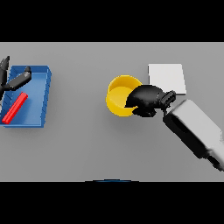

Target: Pick up the red beaker and tilt it to pour out 1 green nut into yellow bowl. Pick up the yellow bowl and place it on the metallic measuring scale.

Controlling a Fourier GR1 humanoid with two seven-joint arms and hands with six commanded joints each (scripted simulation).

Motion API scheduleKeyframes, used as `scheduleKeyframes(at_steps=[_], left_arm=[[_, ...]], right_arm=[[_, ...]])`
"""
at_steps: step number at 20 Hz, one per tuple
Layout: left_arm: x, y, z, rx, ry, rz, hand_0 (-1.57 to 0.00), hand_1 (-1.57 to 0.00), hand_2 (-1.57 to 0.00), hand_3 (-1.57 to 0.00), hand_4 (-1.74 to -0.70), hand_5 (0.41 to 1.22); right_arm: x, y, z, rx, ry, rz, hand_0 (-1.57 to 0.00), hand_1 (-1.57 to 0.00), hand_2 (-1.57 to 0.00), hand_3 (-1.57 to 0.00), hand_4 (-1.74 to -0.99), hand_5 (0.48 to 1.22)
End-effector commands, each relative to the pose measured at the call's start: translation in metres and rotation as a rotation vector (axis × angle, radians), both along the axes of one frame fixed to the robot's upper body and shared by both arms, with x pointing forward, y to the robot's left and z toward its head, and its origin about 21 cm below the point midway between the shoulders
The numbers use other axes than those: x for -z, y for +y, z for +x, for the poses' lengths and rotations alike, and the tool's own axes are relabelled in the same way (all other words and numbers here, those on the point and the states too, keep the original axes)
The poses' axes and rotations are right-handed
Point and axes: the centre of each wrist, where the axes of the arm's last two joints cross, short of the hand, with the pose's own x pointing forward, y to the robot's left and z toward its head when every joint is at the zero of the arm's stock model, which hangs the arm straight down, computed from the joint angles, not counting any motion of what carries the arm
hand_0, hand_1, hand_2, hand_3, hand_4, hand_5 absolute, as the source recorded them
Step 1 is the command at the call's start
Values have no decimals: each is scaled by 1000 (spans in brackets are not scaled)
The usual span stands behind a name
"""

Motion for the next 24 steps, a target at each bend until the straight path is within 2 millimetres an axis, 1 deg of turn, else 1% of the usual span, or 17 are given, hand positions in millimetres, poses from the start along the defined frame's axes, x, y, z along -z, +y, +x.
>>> scheduleKeyframes(at_steps=[1, 2, 3, 6, 7, 8, 10, 11, 12, 13, 14, 16, 17, 18, 19, 20, 24], left_arm=[[-1, 0, 0, 0, -2, -3, 1, 1, 1, 1, -799, 720], [0, -2, 0, 8, -7, -2, 1, 1, 1, 1, -800, 722], [1, 2, -1, 3, -7, -10, 1, 1, 1, 1, -803, 723], [-4, 1, 1, -6, -6, -8, 1, 1, 1, 1, -805, 723], [-4, 0, 0, -4, -9, -2, 1, 1, 1, 1, -799, 723], [-6, 2, -2, 0, -16, 9, 1, 1, 1, 1, -800, 723], [-6, 3, -3, -3, -16, -4, 1, 1, 1, 1, -809, 735], [-6, 3, -2, 1, -13, -9, 1, 1, 1, 1, -811, 741], [-4, 2, -2, 1, -11, -6, 1, 1, 1, 1, -808, 742], [-9, 1, -3, 4, -16, 8, 1, 1, 1, 1, -802, 737], [-8, -2, -4, 0, -15, 8, 1, 1, 1, 1, -801, 734], [-11, -1, -2, -16, -3, 17, 1, 1, 1, 1, -806, 739], [-9, -2, -4, -22, 1, 13, 1, 1, 1, 1, -811, 743], [-14, -2, -5, -18, -4, 10, 1, 1, 1, 1, -818, 750], [-11, -4, -6, -17, 1, 5, 1, 1, 1, 1, -824, 759], [-10, -6, -7, -21, 6, 5, 1, 1, 1, 1, -828, 765], [-11, -2, -6, -34, 9, 13, 1, 1, 1, 1, -823, 772]], right_arm=[[-9, -1, 3, 15, -24, -10, -1561, -1561, -1538, -1335, -1726, 1219], [-16, -4, 4, 27, -40, -18, -1563, -1563, -1544, -1308, -1724, 1219], [-19, -6, 4, 47, -42, -17, -1565, -1564, -1550, -1286, -1723, 1219], [-25, -8, 1, 63, -39, -7, -1568, -1568, -1560, -1248, -1720, 1219], [-31, -6, 3, 62, -63, -12, -1568, -1568, -1562, -1243, -1719, 1220], [-38, -10, 6, 52, -85, -6, -1569, -1569, -1564, -1238, -1719, 1220], [-43, -22, 13, 78, -115, -19, -1570, -1570, -1567, -1318, -1720, 1220], [-45, -26, 18, 105, -134, -20, -1570, -1570, -1567, -1325, -1720, 1221], [-46, -29, 23, 128, -148, -25, -1570, -1570, -1568, -1298, -1720, 1221], [-46, -36, 27, 148, -162, -21, -1570, -1570, -1569, -1274, -1719, 1221], [-50, -42, 33, 172, -173, -22, -1570, -1570, -1569, -1256, -1719, 1221], [-46, -56, 41, 219, -172, -20, -1571, -1571, -1570, -1226, -1720, 1221], [-49, -64, 46, 259, -170, -13, -1571, -1571, -1570, -1220, -1720, 1221], [-47, -68, 50, 290, -163, -11, -1571, -1571, -1570, -1211, -1720, 1221], [-43, -77, 53, 301, -157, -4, -1571, -1571, -1570, -1205, -1720, 1221], [-39, -82, 57, 324, -156, -6, -1571, -1571, -1571, -1193, -1720, 1221], [-27, -102, 69, 392, -154, -15, -1571, -1571, -1571, -1182, -1721, 1221]])
